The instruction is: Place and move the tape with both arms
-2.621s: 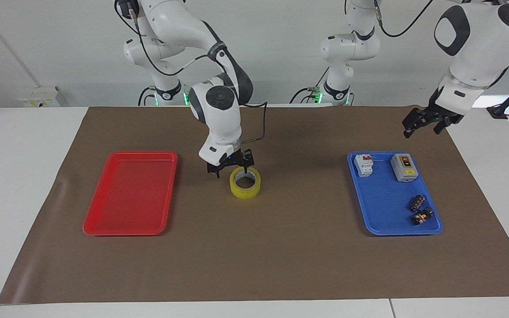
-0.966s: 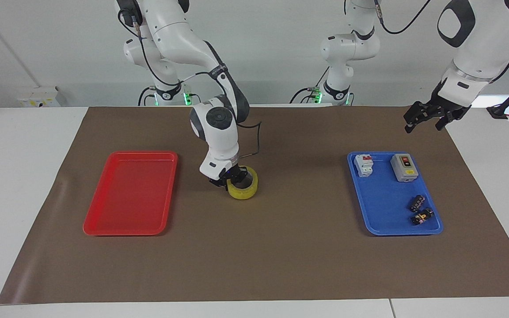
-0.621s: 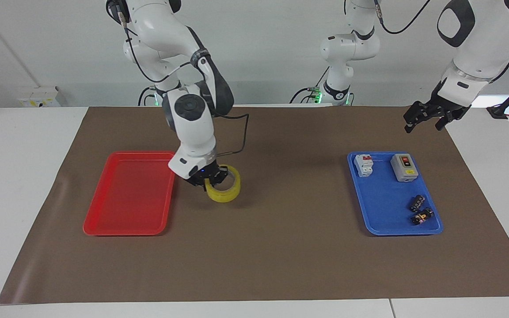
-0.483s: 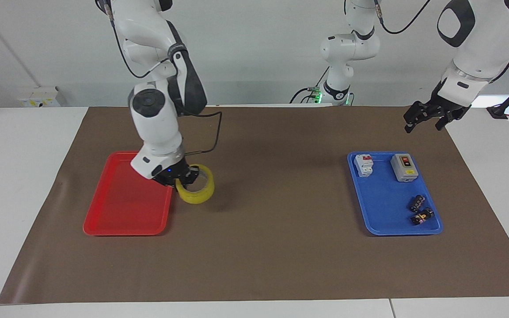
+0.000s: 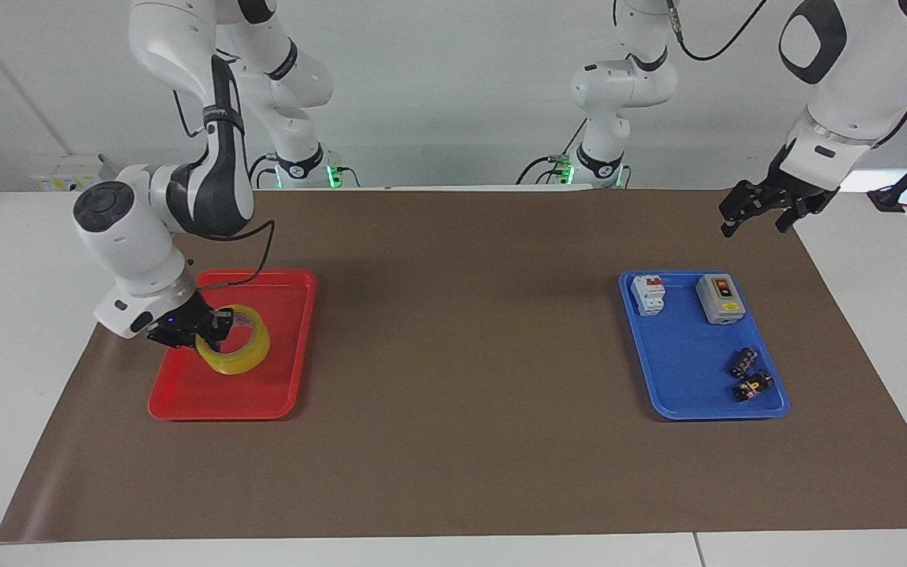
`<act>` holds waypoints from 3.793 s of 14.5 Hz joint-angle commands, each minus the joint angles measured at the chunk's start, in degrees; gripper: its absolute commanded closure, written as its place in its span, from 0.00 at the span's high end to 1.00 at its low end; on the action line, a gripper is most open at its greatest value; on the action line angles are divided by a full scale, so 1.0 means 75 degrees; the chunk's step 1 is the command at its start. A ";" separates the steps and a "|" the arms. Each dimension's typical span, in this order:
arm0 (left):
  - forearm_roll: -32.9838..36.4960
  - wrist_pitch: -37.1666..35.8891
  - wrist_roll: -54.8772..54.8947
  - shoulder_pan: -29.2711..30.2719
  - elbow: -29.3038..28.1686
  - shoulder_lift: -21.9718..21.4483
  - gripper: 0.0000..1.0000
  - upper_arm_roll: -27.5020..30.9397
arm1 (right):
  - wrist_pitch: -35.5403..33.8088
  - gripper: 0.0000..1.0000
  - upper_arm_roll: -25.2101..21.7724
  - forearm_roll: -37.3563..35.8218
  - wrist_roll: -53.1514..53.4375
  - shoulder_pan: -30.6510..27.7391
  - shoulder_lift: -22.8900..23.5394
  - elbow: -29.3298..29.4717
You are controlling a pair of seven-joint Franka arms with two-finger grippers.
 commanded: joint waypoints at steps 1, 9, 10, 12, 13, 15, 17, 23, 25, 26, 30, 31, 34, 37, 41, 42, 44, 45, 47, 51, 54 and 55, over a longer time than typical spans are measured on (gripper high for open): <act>-0.0185 0.0093 0.0067 0.0034 -0.0255 -0.0225 1.00 0.0026 | 0.1049 0.00 0.0125 -0.0019 -0.0257 -0.0188 -0.0721 -0.1582; -0.0185 0.0093 0.0067 0.0034 -0.0255 -0.0225 1.00 0.0026 | 0.1485 0.00 0.0137 -0.0019 -0.0386 -0.0341 -0.0780 -0.2264; -0.0185 0.0093 0.0067 0.0034 -0.0255 -0.0225 1.00 0.0026 | 0.1485 0.00 0.0137 -0.0019 -0.0467 -0.0341 -0.0803 -0.2357; -0.0185 0.0093 0.0067 0.0034 -0.0255 -0.0225 1.00 0.0026 | 0.1508 0.00 0.0137 -0.0019 -0.0585 -0.0341 -0.0815 -0.2405; -0.0185 0.0093 0.0067 0.0034 -0.0266 -0.0225 1.00 0.0026 | 0.1543 0.00 0.0126 -0.0019 -0.0620 -0.0341 -0.0815 -0.2405; -0.0185 0.0093 0.0067 0.0034 -0.0255 -0.0225 1.00 0.0026 | 0.1765 0.00 0.0125 -0.0019 -0.0691 -0.0364 -0.0699 -0.2393; -0.0185 0.0093 0.0067 0.0034 -0.0255 -0.0225 1.00 0.0026 | 0.1988 0.00 0.0125 -0.0019 -0.0691 -0.0341 -0.0640 -0.2393; -0.0185 0.0093 0.0067 0.0034 -0.0255 -0.0225 1.00 0.0026 | 0.2012 0.00 0.0114 -0.0019 -0.0679 -0.0364 -0.0535 -0.2476; -0.0185 0.0093 0.0067 0.0034 -0.0255 -0.0225 1.00 0.0026 | 0.1989 0.99 0.0114 -0.0019 -0.0632 -0.0364 -0.0534 -0.2406; -0.0185 0.0093 0.0067 0.0034 -0.0255 -0.0225 1.00 0.0026 | 0.1908 1.00 0.0114 -0.0019 -0.0621 -0.0353 -0.0546 -0.2301; -0.0185 0.0093 0.0067 0.0034 -0.0255 -0.0225 1.00 0.0026 | 0.0657 1.00 0.0172 -0.0019 0.0335 -0.0200 -0.0862 -0.1178; -0.0185 0.0093 0.0067 0.0034 -0.0255 -0.0225 1.00 0.0026 | 0.0235 1.00 0.0172 -0.0043 0.0851 0.0020 -0.0885 -0.0792; -0.0185 0.0093 0.0067 0.0034 -0.0266 -0.0225 1.00 0.0014 | -0.0902 1.00 0.0160 -0.0416 0.2444 0.0572 -0.0921 0.0181; -0.0185 0.0093 0.0067 0.0034 -0.0267 -0.0225 1.00 0.0026 | -0.1865 1.00 0.0184 -0.0558 0.3526 0.1053 -0.1142 0.0793; -0.0185 0.0093 0.0067 0.0034 -0.0255 -0.0225 1.00 0.0026 | -0.2907 1.00 0.0172 -0.0465 0.3739 0.1042 -0.2278 0.0817; -0.0185 0.0093 0.0067 0.0034 -0.0255 -0.0225 1.00 0.0026 | -0.3292 1.00 0.0161 -0.0453 0.3727 0.0996 -0.2535 0.0922; -0.0185 0.0093 0.0067 0.0034 -0.0255 -0.0225 1.00 0.0026 | -0.4438 1.00 0.0137 -0.0453 0.3727 0.0972 -0.2539 0.1680; -0.0185 0.0093 0.0067 0.0034 -0.0255 -0.0225 1.00 0.0026 | -0.4909 1.00 0.0126 -0.0453 0.3716 0.0925 -0.2445 0.2044; -0.0185 0.0093 0.0067 0.0034 -0.0255 -0.0225 1.00 0.0026 | -0.5578 1.00 0.0114 -0.0441 0.3634 0.0878 -0.2141 0.2806; -0.0185 0.0093 0.0067 0.0034 -0.0266 -0.0225 1.00 0.0014 | -0.5827 1.00 0.0090 0.0226 0.3645 0.0739 -0.2022 0.2927; -0.0185 0.0093 0.0067 0.0034 -0.0255 -0.0225 1.00 0.0026 | -0.5932 1.00 0.0137 0.0111 0.3634 0.0784 -0.2034 0.2938; -0.0185 0.0093 0.0067 0.0034 -0.0255 -0.0225 1.00 0.0026 | -0.5979 1.00 0.0160 0.0063 0.3599 0.0796 -0.2023 0.2985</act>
